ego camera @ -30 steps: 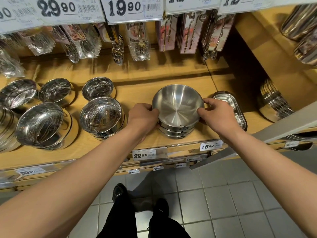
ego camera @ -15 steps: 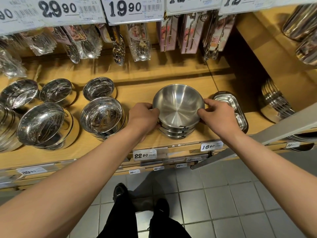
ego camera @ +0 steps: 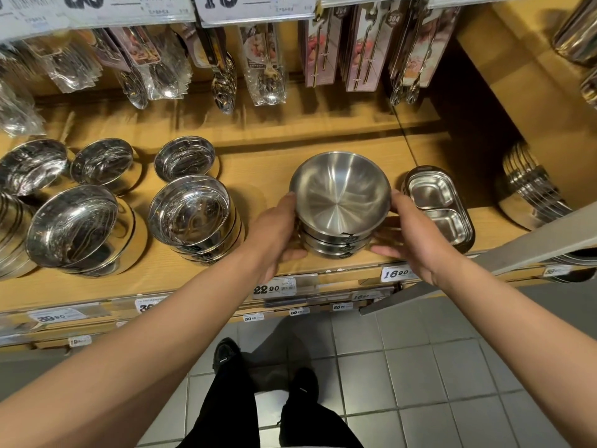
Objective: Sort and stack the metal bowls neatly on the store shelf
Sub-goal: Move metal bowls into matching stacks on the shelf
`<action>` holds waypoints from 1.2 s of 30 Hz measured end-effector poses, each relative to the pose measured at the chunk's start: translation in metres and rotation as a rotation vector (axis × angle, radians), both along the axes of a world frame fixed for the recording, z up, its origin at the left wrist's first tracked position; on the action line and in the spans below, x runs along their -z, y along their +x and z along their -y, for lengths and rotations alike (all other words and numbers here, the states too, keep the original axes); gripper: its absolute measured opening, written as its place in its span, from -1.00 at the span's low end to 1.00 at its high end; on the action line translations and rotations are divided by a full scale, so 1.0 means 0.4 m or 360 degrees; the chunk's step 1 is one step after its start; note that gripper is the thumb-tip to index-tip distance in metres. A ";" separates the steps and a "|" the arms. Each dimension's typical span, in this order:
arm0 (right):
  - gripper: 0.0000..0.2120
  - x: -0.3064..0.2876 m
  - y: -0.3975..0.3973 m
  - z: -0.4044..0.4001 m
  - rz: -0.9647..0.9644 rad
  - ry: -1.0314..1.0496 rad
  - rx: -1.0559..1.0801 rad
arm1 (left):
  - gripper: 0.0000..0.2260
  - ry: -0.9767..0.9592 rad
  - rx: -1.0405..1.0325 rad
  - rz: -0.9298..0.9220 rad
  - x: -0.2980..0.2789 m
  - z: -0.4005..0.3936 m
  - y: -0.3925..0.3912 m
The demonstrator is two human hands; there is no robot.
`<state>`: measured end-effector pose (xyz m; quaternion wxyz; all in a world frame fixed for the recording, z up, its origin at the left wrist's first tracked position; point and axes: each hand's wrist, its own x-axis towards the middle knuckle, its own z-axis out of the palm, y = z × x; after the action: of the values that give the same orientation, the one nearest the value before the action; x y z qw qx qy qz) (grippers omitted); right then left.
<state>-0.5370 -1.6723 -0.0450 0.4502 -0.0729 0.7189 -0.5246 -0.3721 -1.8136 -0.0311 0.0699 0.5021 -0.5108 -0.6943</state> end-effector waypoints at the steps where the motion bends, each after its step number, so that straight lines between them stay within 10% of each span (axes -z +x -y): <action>1: -0.67 0.005 0.001 0.001 0.0021 -0.0031 0.0015 | -0.67 0.0018 0.0007 -0.0055 0.004 -0.006 0.000; 36: -0.60 0.007 -0.054 0.093 -0.0431 -0.0149 0.0163 | -0.73 -0.0204 -0.0296 -0.0091 0.050 0.056 -0.124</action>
<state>-0.5585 -1.7095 -0.0476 0.3179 -0.1270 0.7505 -0.5653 -0.4219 -1.8358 -0.0510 0.1806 0.5220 -0.5031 -0.6647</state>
